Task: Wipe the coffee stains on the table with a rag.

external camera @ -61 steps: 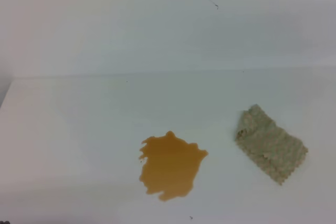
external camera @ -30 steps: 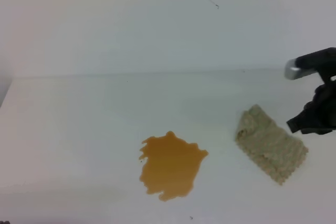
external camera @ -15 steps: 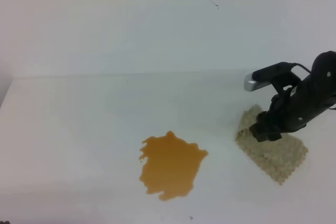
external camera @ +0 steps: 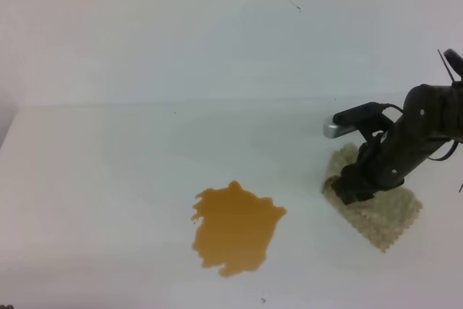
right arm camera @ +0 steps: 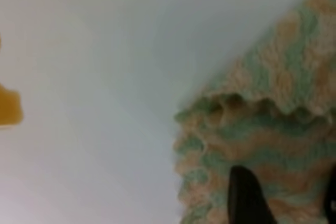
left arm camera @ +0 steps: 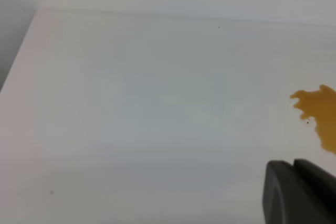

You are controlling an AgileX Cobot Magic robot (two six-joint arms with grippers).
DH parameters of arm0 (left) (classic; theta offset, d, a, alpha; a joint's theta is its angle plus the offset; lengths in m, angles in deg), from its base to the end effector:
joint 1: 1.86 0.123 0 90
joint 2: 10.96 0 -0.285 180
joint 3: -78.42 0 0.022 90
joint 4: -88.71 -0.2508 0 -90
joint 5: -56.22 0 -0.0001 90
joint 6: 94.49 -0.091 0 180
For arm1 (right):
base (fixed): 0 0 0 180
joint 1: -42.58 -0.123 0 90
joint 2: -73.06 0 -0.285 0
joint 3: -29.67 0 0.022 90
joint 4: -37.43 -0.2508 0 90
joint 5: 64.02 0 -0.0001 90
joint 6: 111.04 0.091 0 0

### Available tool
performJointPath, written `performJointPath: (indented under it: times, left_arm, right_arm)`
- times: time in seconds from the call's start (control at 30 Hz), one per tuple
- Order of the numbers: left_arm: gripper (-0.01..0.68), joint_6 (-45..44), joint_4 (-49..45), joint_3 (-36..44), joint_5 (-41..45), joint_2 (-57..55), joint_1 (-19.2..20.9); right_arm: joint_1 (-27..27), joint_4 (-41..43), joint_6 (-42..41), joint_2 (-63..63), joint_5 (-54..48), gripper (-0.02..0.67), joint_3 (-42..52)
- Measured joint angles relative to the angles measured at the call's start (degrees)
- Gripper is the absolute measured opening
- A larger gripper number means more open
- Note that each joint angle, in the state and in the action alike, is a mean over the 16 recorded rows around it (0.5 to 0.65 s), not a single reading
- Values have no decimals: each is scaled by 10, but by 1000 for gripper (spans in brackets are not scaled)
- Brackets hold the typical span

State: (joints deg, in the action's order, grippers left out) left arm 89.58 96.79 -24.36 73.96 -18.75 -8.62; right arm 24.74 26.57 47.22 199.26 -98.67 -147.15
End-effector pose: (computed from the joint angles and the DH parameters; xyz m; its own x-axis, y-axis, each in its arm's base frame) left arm 0.0534 -0.0103 0.1855 -0.2443 -0.1763 -0.9535 0.1116 0.9717 -0.2082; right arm 0.3794 0.1323 0.1241 -0.8166 -0.4937 -0.2989 -0.5270 0.8490 0.0376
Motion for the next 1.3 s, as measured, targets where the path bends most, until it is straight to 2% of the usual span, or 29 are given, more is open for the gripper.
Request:
performJointPath:
  times: [0.27, 0.4, 0.93, 1.3]
  left_arm:
    - [-2, 0, 0, 0, 0, 0, 0]
    - [-2, 0, 0, 0, 0, 0, 0]
    - [-2, 0, 0, 0, 0, 0, 0]
    - [-2, 0, 0, 0, 0, 0, 0]
  right_arm:
    - [-23, -12, -22, 20, -21, 62, -9]
    - [-43, -29, -33, 25, -29, 5, -25]
    - [-110, -144, -37, 101, -86, -3, -186]
    - [-136, -171, -28, 148, -102, -3, -277]
